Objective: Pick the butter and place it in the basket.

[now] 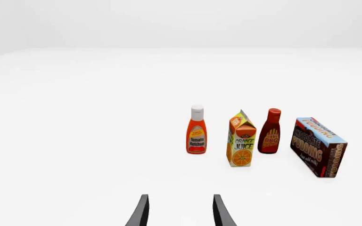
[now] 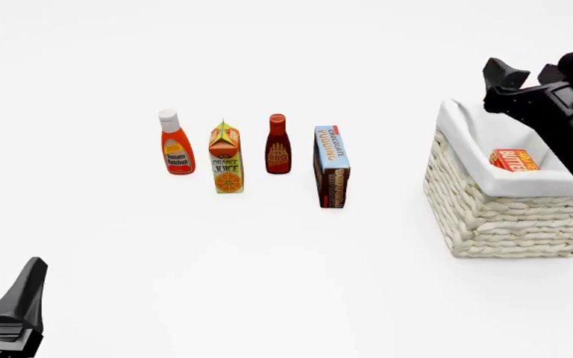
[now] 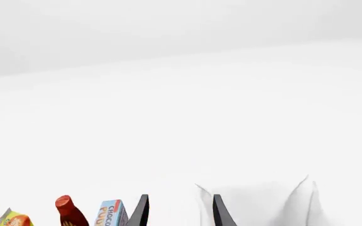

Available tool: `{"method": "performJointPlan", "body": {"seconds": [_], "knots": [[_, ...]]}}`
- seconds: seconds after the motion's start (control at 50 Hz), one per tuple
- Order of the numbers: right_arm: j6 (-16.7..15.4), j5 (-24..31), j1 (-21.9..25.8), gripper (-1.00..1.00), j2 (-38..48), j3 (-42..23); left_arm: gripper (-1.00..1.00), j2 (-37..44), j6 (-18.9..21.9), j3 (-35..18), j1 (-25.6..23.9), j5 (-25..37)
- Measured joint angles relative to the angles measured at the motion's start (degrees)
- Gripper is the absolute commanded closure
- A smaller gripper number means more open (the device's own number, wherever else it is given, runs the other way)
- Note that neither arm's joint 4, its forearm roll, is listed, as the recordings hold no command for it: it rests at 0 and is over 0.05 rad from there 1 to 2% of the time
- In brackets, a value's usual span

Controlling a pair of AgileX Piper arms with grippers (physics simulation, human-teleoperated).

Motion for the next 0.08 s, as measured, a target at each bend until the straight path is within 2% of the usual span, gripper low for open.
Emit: {"method": "performJointPlan", "body": {"seconds": [0.08], "knots": [[-0.5,2.4,3.3,-1.0,-5.4,2.0,-1.0,0.0,0.0,0.0,0.0,0.0]]}}
